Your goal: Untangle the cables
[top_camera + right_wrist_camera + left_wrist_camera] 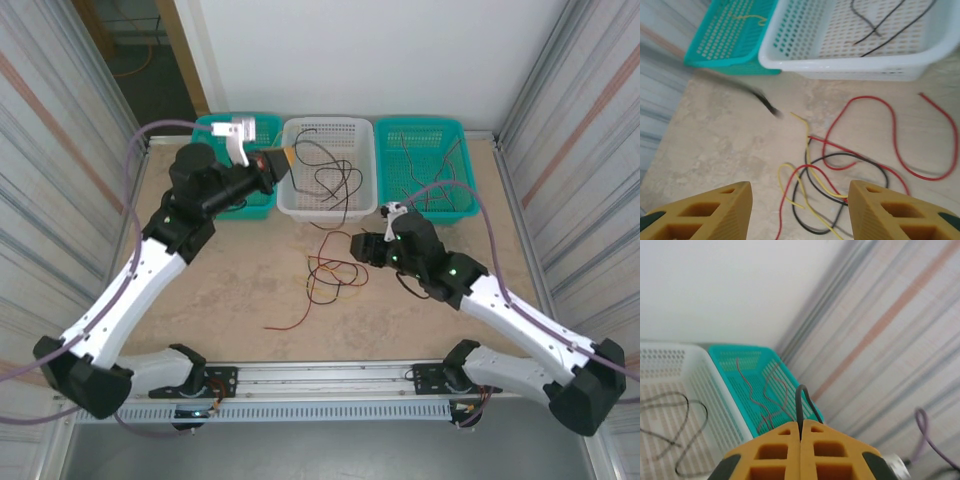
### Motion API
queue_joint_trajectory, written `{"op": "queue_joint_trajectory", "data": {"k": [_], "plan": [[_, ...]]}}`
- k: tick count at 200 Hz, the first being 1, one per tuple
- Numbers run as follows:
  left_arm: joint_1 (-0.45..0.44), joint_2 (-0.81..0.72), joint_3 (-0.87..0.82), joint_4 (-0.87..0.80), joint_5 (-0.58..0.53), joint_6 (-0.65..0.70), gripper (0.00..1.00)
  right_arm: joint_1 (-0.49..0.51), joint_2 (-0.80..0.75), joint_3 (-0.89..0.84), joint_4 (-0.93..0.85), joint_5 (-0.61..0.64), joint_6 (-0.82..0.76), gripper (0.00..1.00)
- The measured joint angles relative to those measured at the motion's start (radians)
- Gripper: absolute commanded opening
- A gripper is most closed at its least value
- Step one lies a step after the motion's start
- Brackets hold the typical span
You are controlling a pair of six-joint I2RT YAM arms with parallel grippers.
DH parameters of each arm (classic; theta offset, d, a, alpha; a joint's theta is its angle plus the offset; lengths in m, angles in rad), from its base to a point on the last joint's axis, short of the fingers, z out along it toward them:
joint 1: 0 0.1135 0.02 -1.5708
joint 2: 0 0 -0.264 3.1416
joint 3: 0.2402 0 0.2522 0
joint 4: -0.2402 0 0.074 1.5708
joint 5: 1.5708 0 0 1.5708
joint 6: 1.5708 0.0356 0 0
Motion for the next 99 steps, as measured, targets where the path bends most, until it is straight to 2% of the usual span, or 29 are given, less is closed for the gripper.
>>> {"op": "queue_joint_trajectory", "data": {"k": [45, 99], "plan": [[0.07, 0.209, 0.193, 0.053, -0.034, -0.007, 0.0, -0.082, -0.143, -0.031, -0.079, 0.023, 0.0, 0.56], [0.102, 0.463, 0.326, 0.095, -0.044, -0.043, 0.0, -0.134, -0.158, -0.033, -0.119, 0.017, -0.001, 0.56]]}}
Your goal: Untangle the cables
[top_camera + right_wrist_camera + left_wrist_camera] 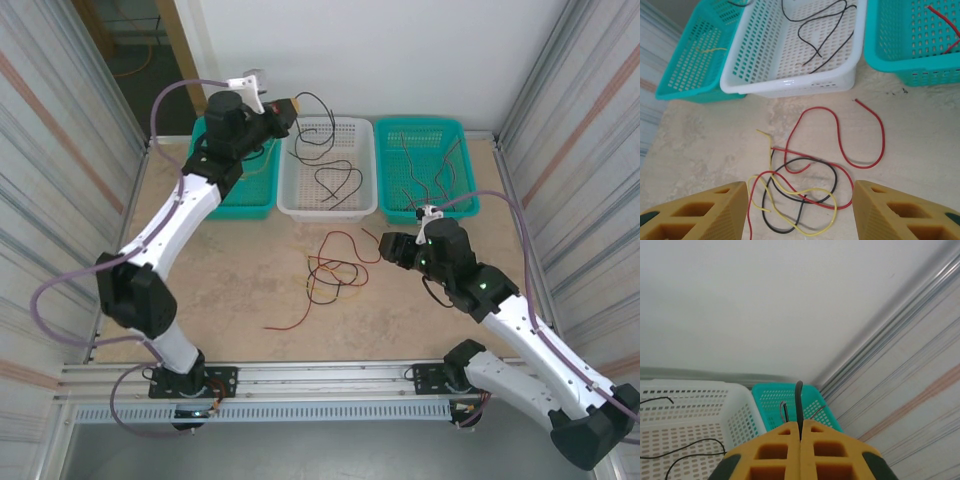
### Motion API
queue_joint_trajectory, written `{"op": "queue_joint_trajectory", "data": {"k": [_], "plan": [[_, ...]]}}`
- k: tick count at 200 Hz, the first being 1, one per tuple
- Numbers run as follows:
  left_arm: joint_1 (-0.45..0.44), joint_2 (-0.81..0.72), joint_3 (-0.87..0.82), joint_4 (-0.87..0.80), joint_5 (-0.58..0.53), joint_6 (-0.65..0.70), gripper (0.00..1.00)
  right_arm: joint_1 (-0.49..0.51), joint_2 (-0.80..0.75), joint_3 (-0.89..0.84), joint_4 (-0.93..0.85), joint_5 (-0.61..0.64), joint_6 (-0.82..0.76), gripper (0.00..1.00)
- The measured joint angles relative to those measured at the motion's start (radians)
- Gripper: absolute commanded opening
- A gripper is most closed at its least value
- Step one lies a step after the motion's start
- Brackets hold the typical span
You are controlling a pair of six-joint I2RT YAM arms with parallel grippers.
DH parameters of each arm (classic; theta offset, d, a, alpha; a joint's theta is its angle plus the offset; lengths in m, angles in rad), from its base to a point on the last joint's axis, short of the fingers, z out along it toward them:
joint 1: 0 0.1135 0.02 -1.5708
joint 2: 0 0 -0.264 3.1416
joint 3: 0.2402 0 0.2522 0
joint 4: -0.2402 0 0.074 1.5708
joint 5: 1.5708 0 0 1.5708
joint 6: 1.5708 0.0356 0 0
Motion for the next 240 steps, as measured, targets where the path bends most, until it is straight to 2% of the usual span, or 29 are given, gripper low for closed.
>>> {"op": "queue_joint_trajectory", "data": {"k": [10, 18, 28, 39, 62, 80, 110, 145, 163, 201, 221, 240], "plan": [[0.0, 0.042, 0.014, 0.0, 0.0, -0.003, 0.0, 0.0, 0.003, 0.0, -0.002, -0.002, 0.0, 0.56], [0.0, 0.076, 0.026, -0.002, 0.0, -0.006, 0.1, 0.0, 0.006, 0.0, -0.004, -0.003, 0.0, 0.56], [0.0, 0.111, 0.038, -0.005, 0.0, -0.012, 0.29, 0.0, 0.01, 0.0, -0.007, -0.002, 0.0, 0.56], [0.0, 0.147, 0.048, -0.008, 0.0, -0.015, 0.4, 0.0, 0.013, 0.0, -0.007, -0.002, 0.0, 0.56], [0.0, 0.187, 0.054, -0.025, 0.006, -0.025, 0.53, 0.0, 0.013, 0.0, -0.007, -0.002, 0.0, 0.56], [0.0, 0.188, 0.051, -0.038, 0.008, -0.031, 0.58, 0.0, 0.013, 0.0, -0.01, -0.002, 0.0, 0.56], [0.0, 0.122, 0.0, -0.048, 0.009, -0.028, 0.58, 0.0, 0.013, 0.0, -0.011, -0.003, 0.0, 0.56], [-0.004, -0.085, -0.203, -0.069, 0.028, -0.016, 0.44, 0.0, 0.013, 0.0, -0.013, -0.001, 0.0, 0.57], [-0.029, -0.209, -0.331, -0.101, 0.026, 0.009, 0.41, -0.007, 0.013, 0.0, -0.014, -0.002, -0.001, 0.57], [-0.216, -0.387, -0.584, -0.216, -0.026, 0.074, 0.35, -0.02, 0.034, 0.0, -0.013, -0.004, -0.001, 0.57], [-0.317, -0.406, -0.682, -0.275, -0.047, 0.08, 0.31, -0.02, 0.072, 0.0, -0.007, -0.014, -0.001, 0.57], [-0.375, -0.406, -0.745, -0.312, -0.075, 0.075, 0.29, -0.02, 0.124, 0.0, 0.003, -0.035, 0.0, 0.56]]}}
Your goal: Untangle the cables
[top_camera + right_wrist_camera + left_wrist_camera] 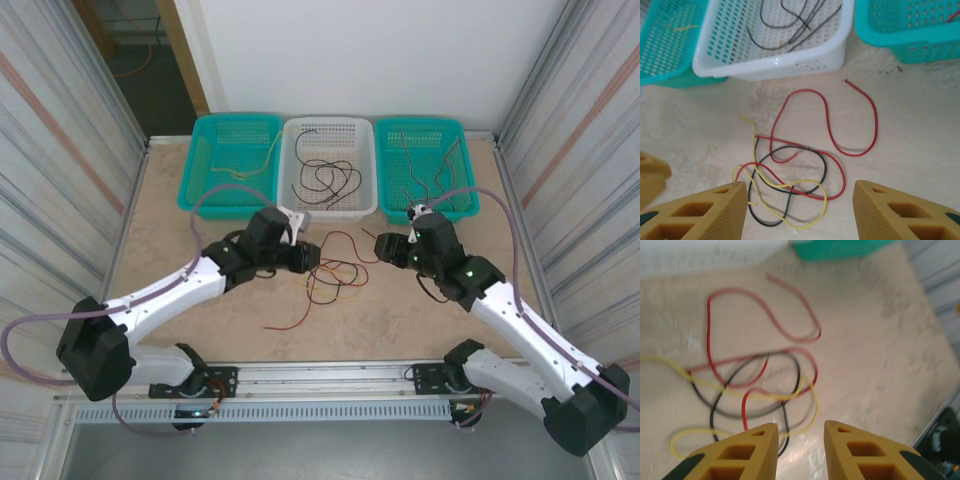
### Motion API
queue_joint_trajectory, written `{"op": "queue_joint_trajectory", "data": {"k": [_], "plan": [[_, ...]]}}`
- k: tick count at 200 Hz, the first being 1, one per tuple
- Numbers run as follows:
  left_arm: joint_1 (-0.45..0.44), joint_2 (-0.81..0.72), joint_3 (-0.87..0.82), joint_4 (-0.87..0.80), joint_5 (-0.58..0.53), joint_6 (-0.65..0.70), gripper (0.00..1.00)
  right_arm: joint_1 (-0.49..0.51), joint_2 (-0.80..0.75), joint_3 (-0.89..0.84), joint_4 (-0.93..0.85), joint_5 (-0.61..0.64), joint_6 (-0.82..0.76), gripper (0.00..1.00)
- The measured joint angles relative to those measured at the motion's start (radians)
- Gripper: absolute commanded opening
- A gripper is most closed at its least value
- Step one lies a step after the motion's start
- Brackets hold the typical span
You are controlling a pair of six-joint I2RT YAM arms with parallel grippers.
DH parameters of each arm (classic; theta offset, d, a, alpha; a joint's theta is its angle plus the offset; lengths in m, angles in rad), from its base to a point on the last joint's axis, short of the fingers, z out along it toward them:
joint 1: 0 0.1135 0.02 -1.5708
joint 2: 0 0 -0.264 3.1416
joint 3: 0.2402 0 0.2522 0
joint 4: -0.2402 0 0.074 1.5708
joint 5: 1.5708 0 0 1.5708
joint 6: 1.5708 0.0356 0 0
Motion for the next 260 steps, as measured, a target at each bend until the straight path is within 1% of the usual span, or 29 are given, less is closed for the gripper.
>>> {"op": "queue_joint_trajectory", "data": {"k": [28, 43, 52, 81, 108, 125, 144, 164, 183, 197, 212, 238, 260], "plan": [[-0.033, 0.023, -0.014, -0.021, -0.015, -0.015, 0.27, 0.006, 0.088, 0.001, 0.019, -0.034, 0.001, 0.55], [-0.039, 0.05, -0.007, -0.024, -0.015, -0.015, 0.27, 0.023, 0.137, 0.002, 0.022, -0.043, 0.001, 0.59], [-0.039, 0.073, 0.001, -0.023, -0.015, -0.015, 0.27, 0.037, 0.164, 0.002, 0.023, -0.052, 0.0, 0.59], [-0.039, 0.124, 0.024, -0.021, -0.02, -0.023, 0.24, 0.061, 0.293, 0.02, 0.041, -0.147, -0.039, 0.57], [-0.039, 0.129, 0.046, -0.011, -0.04, -0.038, 0.24, 0.097, 0.42, 0.045, 0.056, -0.185, -0.08, 0.56], [-0.035, 0.122, 0.057, -0.012, -0.062, -0.049, 0.28, 0.124, 0.468, 0.073, 0.055, -0.193, -0.101, 0.56], [-0.017, 0.099, 0.056, -0.03, -0.084, -0.068, 0.29, 0.153, 0.498, 0.119, 0.047, -0.188, -0.122, 0.54], [0.028, 0.056, 0.032, -0.056, -0.105, -0.091, 0.3, 0.18, 0.521, 0.166, 0.043, -0.158, -0.137, 0.53], [0.069, 0.027, -0.005, -0.097, -0.112, -0.121, 0.35, 0.197, 0.522, 0.18, 0.039, -0.136, -0.139, 0.54], [0.08, 0.022, -0.037, -0.12, -0.111, -0.153, 0.37, 0.2, 0.52, 0.18, 0.033, -0.126, -0.139, 0.54], [0.08, 0.022, -0.077, -0.13, -0.102, -0.206, 0.38, 0.2, 0.517, 0.18, 0.026, -0.121, -0.139, 0.54], [0.078, 0.025, -0.153, -0.093, -0.073, -0.315, 0.41, 0.199, 0.499, 0.183, 0.011, -0.117, -0.138, 0.54], [0.077, 0.065, -0.191, -0.015, -0.05, -0.409, 0.4, 0.199, 0.487, 0.2, 0.0, -0.117, -0.136, 0.53]]}}
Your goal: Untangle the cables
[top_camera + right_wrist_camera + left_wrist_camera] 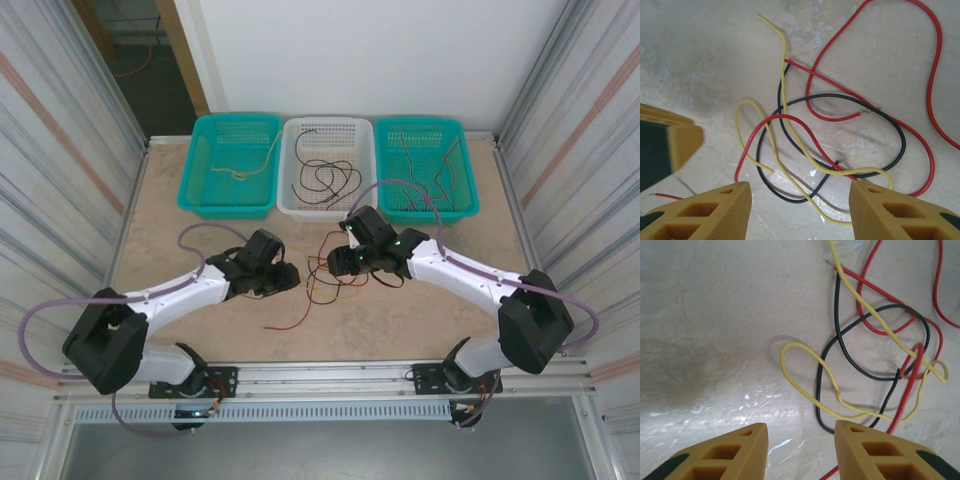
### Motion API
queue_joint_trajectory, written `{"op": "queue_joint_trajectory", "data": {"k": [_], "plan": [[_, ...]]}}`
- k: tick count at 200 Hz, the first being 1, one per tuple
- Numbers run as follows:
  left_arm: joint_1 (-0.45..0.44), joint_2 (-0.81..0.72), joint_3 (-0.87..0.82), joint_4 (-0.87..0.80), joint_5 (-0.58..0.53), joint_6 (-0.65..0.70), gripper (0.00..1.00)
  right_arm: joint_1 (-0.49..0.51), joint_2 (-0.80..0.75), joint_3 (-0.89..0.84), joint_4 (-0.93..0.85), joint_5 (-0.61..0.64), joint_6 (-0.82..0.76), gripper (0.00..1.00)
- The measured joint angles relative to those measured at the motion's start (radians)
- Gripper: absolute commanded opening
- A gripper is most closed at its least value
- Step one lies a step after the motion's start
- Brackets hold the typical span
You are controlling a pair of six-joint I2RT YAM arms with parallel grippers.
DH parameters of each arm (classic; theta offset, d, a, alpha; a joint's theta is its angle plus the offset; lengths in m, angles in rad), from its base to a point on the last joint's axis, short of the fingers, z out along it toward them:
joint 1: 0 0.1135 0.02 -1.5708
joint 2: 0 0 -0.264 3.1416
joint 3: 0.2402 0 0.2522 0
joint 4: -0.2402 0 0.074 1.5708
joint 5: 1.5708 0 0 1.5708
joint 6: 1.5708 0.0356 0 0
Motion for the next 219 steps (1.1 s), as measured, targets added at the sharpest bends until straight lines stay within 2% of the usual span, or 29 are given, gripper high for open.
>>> {"op": "queue_joint_trajectory", "data": {"k": [59, 87, 110, 130, 159, 219], "plan": [[-0.027, 0.175, -0.011, 0.211, 0.056, -0.151, 0.32, 0.0, -0.046, 0.019, -0.018, 0.0, 0.0, 0.54], [-0.033, 0.203, -0.011, 0.24, 0.055, -0.187, 0.15, 0.001, -0.051, 0.019, -0.026, 0.0, 0.001, 0.54], [-0.033, 0.193, -0.006, 0.229, 0.037, -0.194, 0.07, 0.001, -0.055, 0.019, -0.033, 0.0, 0.001, 0.55], [-0.047, 0.136, 0.018, 0.149, -0.017, -0.159, 0.0, 0.001, -0.062, 0.019, -0.034, 0.0, 0.001, 0.58], [-0.113, -0.002, 0.116, 0.014, -0.143, -0.056, 0.0, 0.003, -0.056, 0.019, -0.025, -0.009, 0.01, 0.67], [-0.197, -0.202, 0.248, -0.118, -0.322, 0.168, 0.0, 0.06, 0.137, 0.117, 0.032, 0.002, 0.035, 0.61]]}}
